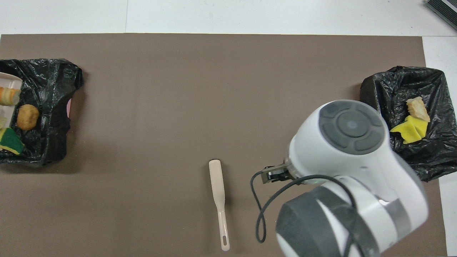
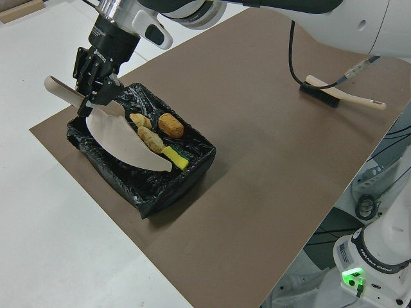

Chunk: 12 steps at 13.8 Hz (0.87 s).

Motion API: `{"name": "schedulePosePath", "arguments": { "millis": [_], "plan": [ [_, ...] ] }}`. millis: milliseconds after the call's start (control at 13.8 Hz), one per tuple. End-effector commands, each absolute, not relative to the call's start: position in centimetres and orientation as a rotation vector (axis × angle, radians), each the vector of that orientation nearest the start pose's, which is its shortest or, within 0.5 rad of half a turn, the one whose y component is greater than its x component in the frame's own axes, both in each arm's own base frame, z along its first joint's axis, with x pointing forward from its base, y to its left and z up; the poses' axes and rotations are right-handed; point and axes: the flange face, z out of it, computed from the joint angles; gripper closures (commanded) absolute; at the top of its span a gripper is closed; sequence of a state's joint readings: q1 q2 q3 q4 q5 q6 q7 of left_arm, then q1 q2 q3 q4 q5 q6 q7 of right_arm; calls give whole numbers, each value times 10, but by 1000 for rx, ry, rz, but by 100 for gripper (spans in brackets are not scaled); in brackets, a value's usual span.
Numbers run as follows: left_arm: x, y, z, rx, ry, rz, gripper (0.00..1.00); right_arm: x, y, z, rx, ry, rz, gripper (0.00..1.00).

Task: Sweep and dump trash in bin
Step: 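Tip the dustpan with the left gripper to dump trash into the bin, then bring the empty dustpan back to the table center with the left gripper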

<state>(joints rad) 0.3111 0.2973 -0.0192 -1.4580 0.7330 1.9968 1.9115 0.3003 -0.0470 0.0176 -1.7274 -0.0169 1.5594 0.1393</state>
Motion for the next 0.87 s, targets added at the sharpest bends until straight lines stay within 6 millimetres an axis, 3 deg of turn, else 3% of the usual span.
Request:
{"name": "schedulePosePath", "arguments": {
  "millis": [0, 217, 362, 507, 652, 797],
  "plan": [
    [632, 233, 572, -1495, 1986, 756, 100, 518, 117, 585, -3173, -329, 177, 0],
    [631, 234, 581, -1476, 1964, 779, 100, 531, 64, 593, -3172, -401, 154, 0],
    [628, 228, 594, -1464, 1947, 808, 100, 538, 31, 613, -3208, -376, 98, 0],
    [625, 219, 607, -1458, 1930, 794, 100, 539, 3, 617, -3209, -298, 86, 0],
    [623, 205, 608, -1544, 1870, 733, 100, 536, -10, 633, -3210, -261, 41, 0],
    [620, 203, 593, -1691, 1911, 572, 100, 531, -28, 638, -3194, -186, 32, 0]
  ]
}}
